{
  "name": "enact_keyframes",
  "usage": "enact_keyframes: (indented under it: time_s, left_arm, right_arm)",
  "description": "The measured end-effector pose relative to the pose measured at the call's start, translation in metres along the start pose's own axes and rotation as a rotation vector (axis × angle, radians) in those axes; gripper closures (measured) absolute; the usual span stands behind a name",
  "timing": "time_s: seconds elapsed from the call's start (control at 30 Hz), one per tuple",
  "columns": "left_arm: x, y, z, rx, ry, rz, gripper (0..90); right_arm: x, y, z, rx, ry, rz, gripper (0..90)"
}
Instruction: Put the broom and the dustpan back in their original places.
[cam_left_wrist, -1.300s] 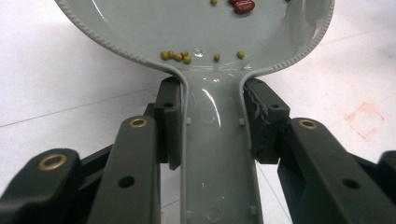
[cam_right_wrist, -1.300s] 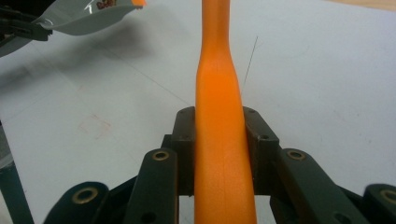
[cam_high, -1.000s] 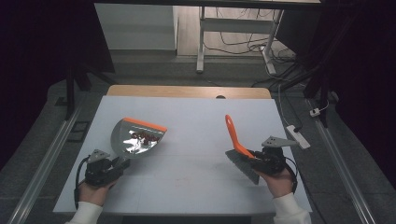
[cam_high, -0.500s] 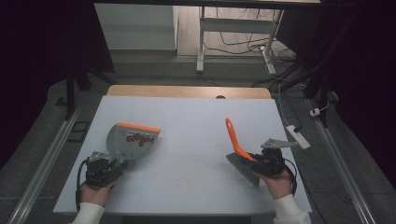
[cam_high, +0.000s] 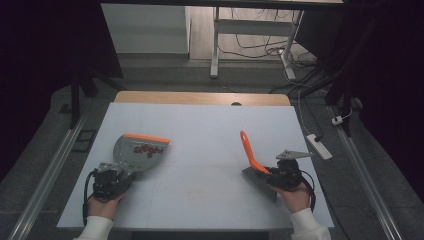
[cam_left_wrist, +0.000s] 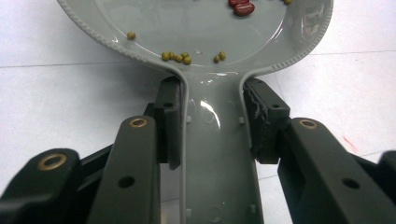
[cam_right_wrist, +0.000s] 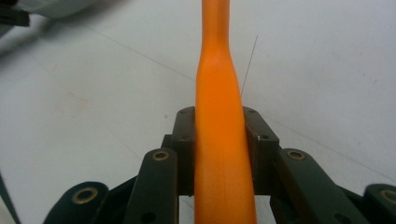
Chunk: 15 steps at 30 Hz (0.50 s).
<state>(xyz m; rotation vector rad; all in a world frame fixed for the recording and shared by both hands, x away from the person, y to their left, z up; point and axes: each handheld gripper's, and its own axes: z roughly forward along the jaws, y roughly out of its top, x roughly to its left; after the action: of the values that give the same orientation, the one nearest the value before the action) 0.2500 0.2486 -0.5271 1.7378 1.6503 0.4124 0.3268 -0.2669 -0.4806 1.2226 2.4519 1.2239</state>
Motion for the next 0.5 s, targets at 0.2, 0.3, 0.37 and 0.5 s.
enact_keyframes:
  time_s: [0.2, 0.3, 0.37, 0.5]
  left_arm:
    - [0.001, 0.002, 0.004, 0.009, 0.013, -0.008, 61.9]
    - [0.000, 0.002, 0.006, 0.014, 0.015, -0.016, 61.8]
    - [-0.001, 0.003, 0.008, 0.016, 0.018, -0.023, 61.8]
    - [-0.002, 0.003, 0.011, 0.033, 0.027, -0.033, 61.8]
  right_arm:
    - [-0.006, -0.002, 0.002, 0.012, -0.027, 0.000, 69.9]
    - [-0.009, -0.002, 0.002, 0.013, -0.030, -0.001, 69.7]
    - [-0.009, -0.002, 0.002, 0.014, -0.033, -0.001, 69.6]
    - [-0.011, -0.002, 0.003, 0.015, -0.033, -0.003, 69.5]
